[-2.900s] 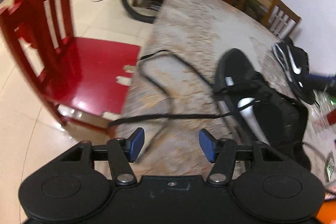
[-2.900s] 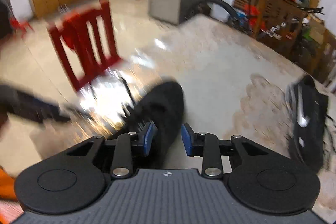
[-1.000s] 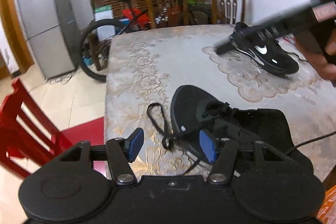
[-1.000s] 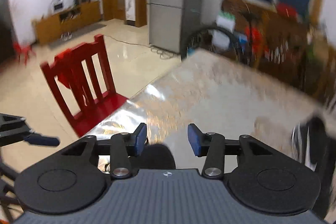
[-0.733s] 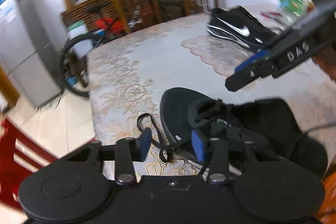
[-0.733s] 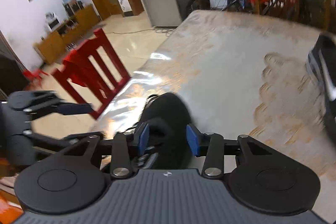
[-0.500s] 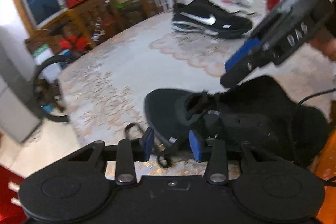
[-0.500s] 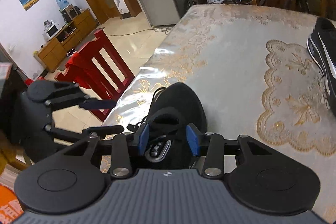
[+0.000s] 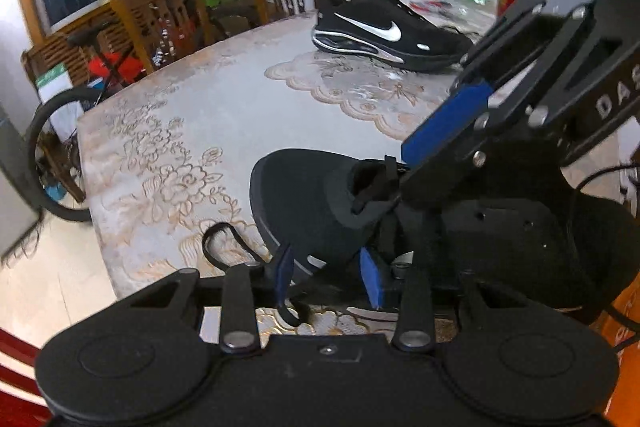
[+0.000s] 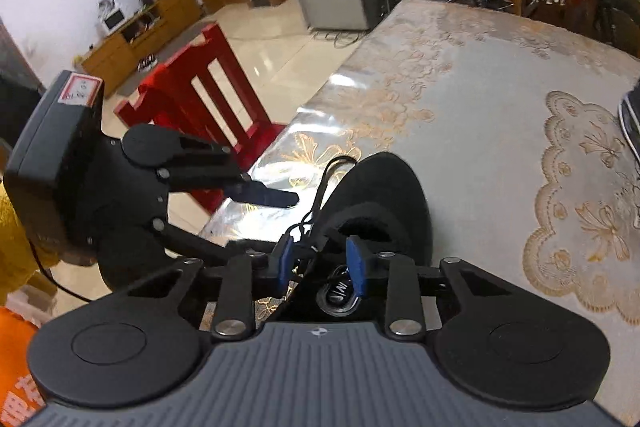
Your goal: Lace up shoes with both hands
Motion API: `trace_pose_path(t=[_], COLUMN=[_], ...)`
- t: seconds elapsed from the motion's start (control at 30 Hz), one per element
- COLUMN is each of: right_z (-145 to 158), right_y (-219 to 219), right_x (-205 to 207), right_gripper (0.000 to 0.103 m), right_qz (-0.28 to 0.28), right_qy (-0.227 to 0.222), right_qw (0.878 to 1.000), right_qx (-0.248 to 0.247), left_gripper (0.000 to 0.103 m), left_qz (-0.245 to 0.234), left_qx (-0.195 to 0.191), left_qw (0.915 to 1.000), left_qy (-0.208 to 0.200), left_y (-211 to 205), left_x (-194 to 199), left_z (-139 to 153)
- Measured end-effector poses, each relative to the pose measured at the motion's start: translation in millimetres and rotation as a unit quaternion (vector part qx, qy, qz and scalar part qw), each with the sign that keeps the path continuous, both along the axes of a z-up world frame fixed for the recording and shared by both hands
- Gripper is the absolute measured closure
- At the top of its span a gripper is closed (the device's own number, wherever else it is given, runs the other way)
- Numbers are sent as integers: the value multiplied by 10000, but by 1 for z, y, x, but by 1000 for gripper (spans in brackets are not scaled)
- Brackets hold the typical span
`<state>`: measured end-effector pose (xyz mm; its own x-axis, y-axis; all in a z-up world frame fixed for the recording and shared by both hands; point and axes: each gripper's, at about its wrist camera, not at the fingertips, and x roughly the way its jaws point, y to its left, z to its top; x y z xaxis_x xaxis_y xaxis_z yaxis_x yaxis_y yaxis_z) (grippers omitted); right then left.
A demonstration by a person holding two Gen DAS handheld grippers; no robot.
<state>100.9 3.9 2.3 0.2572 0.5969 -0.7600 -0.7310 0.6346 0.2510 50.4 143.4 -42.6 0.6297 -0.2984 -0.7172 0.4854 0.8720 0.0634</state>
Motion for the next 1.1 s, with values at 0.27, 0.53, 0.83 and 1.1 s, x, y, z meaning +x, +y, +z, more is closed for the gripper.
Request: trace_pose_path(t=[0.27, 0.53, 0.83, 1.1], right_z=[-11, -13, -10, -14], right_y=[16, 14, 8, 4], right_x=[-5, -1, -2, 4], right_gripper=[84, 93, 88, 90], right_qz=[235, -20, -234, -462], right_qy=[-81, 28, 127, 211], right_qw=[9989, 9996, 9996, 9987], right_qx=[-402, -298, -118, 54], left_gripper=[69, 68, 68, 67], left_qz=[222, 208, 79, 154], left_qx=[-355, -420, -342, -242], left_qw=[9991, 9988, 9993, 9995], left_qy=[-55, -120, -159, -161], left_y=[7, 10, 9, 9], left_x=[-4, -5, -2, -2], left_z=[0, 1, 1, -1])
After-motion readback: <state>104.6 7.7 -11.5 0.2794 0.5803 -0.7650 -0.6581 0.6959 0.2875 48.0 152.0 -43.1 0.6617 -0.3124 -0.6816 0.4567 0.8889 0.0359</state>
